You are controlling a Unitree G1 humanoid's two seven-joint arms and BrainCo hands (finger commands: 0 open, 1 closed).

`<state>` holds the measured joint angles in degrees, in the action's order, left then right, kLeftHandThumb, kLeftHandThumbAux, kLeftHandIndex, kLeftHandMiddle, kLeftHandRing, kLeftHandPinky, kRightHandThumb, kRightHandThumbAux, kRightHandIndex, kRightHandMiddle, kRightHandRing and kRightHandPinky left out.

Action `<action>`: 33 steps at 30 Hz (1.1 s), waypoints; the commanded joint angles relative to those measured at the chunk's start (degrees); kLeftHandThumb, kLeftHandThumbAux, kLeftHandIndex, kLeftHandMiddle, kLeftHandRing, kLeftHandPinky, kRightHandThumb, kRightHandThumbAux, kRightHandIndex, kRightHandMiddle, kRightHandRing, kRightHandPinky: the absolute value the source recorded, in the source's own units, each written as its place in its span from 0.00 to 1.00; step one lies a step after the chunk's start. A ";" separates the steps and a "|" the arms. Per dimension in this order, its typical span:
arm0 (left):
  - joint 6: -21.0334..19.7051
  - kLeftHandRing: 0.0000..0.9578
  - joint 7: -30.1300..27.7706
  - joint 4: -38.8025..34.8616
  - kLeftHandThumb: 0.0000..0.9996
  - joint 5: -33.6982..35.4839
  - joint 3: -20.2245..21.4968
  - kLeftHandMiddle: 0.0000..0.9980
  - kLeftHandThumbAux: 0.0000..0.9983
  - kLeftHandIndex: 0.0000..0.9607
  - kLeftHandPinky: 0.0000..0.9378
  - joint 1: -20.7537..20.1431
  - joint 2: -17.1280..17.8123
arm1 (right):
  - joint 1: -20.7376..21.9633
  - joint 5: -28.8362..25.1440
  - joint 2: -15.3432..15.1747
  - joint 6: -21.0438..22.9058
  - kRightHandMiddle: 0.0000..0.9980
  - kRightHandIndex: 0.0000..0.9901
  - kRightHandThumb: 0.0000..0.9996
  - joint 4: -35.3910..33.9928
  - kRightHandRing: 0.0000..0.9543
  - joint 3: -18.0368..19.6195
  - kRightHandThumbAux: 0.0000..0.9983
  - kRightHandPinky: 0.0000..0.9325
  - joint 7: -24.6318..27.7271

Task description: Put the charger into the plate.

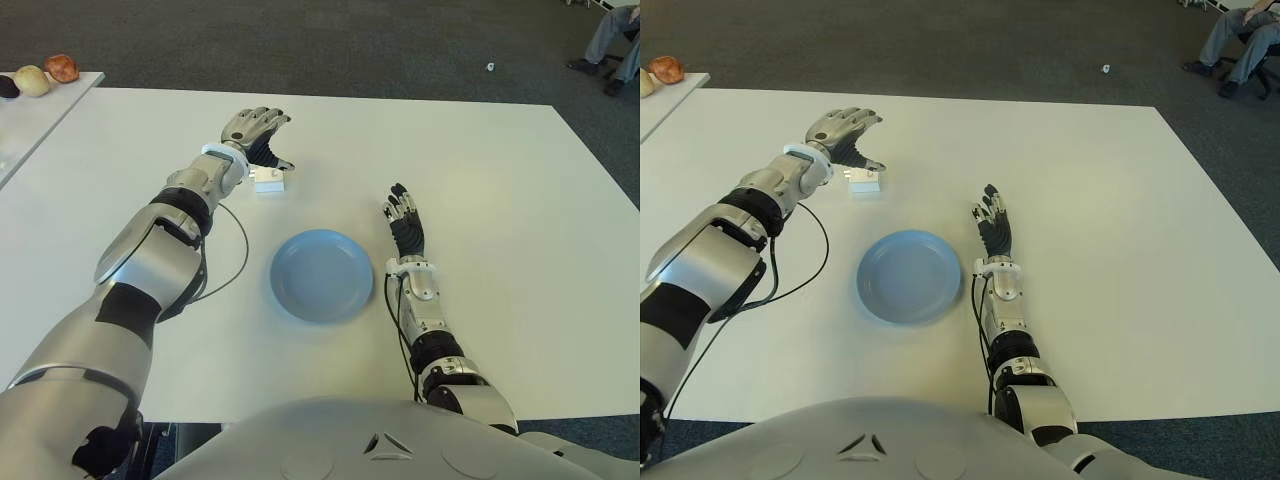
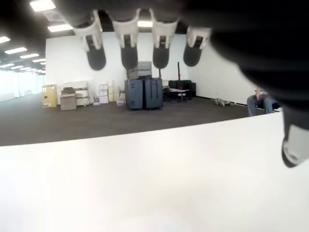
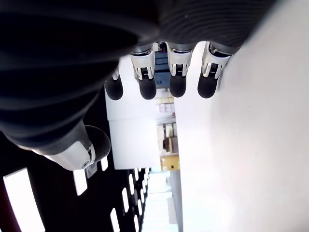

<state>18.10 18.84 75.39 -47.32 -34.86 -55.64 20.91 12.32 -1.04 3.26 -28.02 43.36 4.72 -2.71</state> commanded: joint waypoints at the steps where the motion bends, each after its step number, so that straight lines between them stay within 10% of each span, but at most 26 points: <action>1: -0.87 0.00 -1.20 1.44 0.04 0.02 -0.44 0.00 0.43 0.00 0.00 1.35 -0.20 | -5.37 0.05 0.07 4.20 0.04 0.00 0.00 2.21 0.02 0.03 0.56 0.03 -0.30; 33: -6.18 0.00 -10.84 3.08 0.02 4.08 2.16 0.00 0.42 0.00 0.00 6.05 -1.51 | -8.63 -0.24 -0.63 5.77 0.03 0.00 0.00 -2.78 0.01 -0.62 0.56 0.02 0.90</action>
<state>12.73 9.78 78.21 -44.30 -33.52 -50.40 20.27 8.60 -1.18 2.66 -26.33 37.92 3.88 -1.88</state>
